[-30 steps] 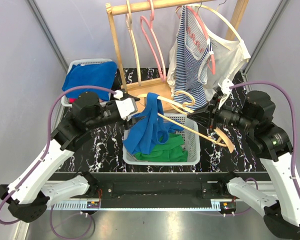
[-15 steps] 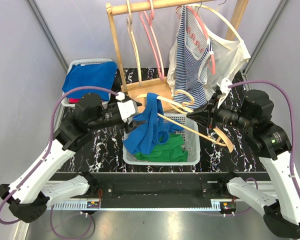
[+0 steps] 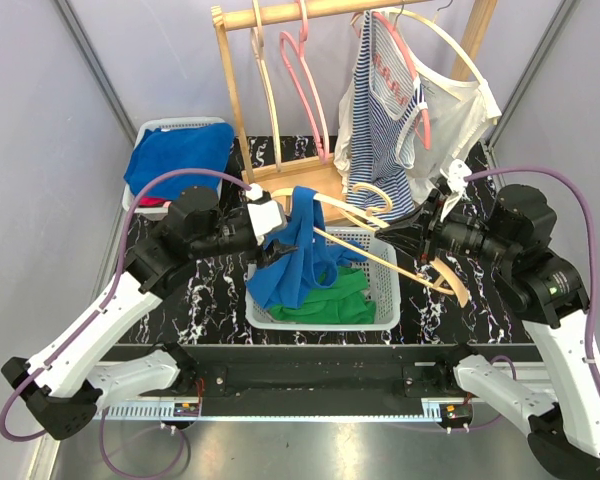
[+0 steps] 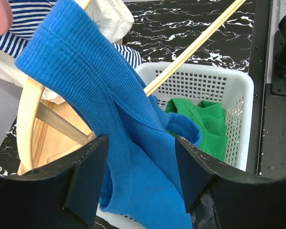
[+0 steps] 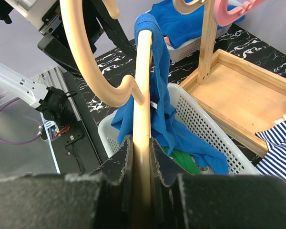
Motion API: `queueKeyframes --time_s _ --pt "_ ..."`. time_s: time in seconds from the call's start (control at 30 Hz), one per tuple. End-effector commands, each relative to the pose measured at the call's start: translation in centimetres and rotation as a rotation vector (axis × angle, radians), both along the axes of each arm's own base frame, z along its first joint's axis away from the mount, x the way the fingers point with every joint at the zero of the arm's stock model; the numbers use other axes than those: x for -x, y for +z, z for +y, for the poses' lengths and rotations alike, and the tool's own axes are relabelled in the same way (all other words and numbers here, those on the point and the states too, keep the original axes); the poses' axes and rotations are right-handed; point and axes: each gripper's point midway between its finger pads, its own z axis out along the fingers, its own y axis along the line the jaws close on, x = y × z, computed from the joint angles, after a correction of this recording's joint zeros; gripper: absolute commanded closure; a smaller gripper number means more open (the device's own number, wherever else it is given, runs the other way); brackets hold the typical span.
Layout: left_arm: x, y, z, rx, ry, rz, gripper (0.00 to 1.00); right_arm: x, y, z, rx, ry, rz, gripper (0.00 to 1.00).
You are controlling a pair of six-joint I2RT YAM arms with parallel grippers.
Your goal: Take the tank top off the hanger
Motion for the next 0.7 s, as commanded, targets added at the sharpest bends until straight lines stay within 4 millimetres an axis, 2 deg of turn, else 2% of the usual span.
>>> queueKeyframes --time_s 0.0,0.2,0.3,0.33,0.43,0.47,0.5,0.67 --pt "0.2 1.6 -0.6 0.052 -0.027 -0.03 0.39 0.8 3.2 0.2 -0.065 0.032 -0.106 0.97" --pt "-0.6 1.7 -0.6 0.048 0.002 -0.049 0.4 1.3 3.3 0.0 -0.066 0.032 -0.111 0.98" --pt "-0.9 1.3 -0.3 0.025 0.018 -0.06 0.45 1.6 3.3 0.0 -0.069 0.039 -0.115 0.98" --pt "-1.0 1.2 -0.4 0.022 0.015 -0.061 0.57 1.6 3.2 -0.1 -0.068 0.038 -0.114 0.98" --pt "-1.1 0.8 -0.9 0.032 0.011 -0.031 0.77 1.6 3.3 0.0 -0.069 0.043 -0.115 0.98" --pt "-1.3 1.0 -1.1 0.044 0.014 -0.033 0.9 1.7 3.5 0.0 -0.071 0.046 -0.117 0.98" --pt "-1.4 0.9 -1.3 0.045 0.01 -0.026 0.98 1.7 3.5 0.0 -0.071 0.047 -0.117 0.98" --pt "-1.6 1.4 -1.2 0.044 0.026 -0.025 1.0 1.8 3.7 -0.1 -0.074 0.04 -0.124 0.98"
